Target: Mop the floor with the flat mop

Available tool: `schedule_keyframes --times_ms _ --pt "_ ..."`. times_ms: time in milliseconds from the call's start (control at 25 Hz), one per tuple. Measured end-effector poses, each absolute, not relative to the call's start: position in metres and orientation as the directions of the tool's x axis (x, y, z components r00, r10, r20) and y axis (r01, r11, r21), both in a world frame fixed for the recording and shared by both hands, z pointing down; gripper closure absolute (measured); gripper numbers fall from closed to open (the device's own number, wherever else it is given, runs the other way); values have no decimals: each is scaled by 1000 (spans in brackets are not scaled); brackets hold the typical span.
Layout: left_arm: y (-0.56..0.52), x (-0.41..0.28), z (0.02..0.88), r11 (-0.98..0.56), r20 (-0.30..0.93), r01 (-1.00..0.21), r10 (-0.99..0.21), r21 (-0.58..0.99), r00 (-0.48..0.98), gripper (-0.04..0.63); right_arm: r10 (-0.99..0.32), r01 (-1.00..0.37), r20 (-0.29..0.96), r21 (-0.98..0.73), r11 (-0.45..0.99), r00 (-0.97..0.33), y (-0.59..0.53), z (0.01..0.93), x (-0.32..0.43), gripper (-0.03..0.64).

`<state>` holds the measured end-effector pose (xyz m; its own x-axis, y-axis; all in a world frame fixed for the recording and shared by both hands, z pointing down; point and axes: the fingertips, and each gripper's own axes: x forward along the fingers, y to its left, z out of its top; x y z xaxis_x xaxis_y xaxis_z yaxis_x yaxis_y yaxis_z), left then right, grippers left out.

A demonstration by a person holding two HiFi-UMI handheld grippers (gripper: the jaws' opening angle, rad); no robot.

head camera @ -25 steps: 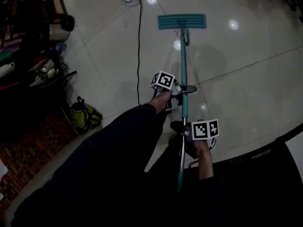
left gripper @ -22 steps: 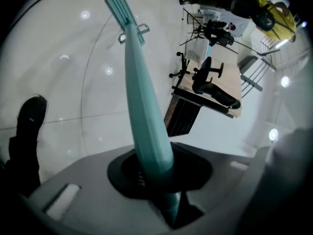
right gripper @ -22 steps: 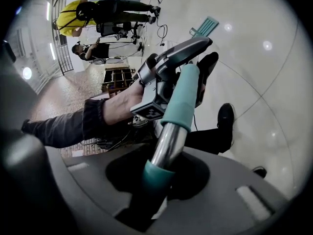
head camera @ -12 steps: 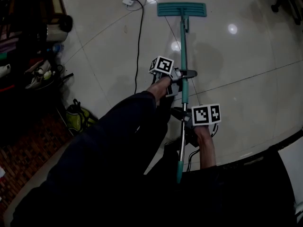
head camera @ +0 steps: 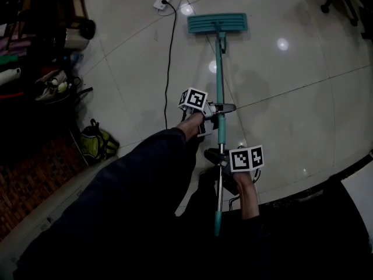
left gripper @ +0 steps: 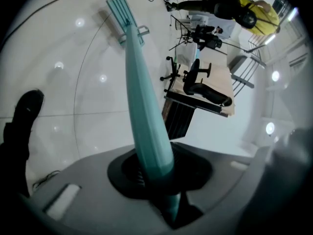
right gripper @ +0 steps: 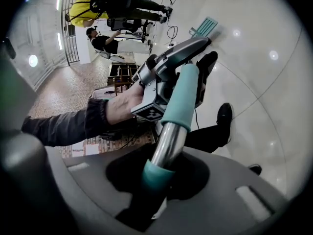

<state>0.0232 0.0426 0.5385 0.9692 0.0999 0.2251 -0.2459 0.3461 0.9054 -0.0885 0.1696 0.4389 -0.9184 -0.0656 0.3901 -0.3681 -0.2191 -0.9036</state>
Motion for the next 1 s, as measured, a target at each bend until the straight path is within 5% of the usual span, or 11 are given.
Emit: schedule_keyframes --times_ms 240,1000 --pt "154 13 508 363 198 -194 26 911 980 479 -35 -368 382 -908 -201 -924 288 411 -93 518" --pt "336 -9 501 376 229 -293 205 879 952 480 -22 -351 367 -905 -239 -930 457 397 -113 522"
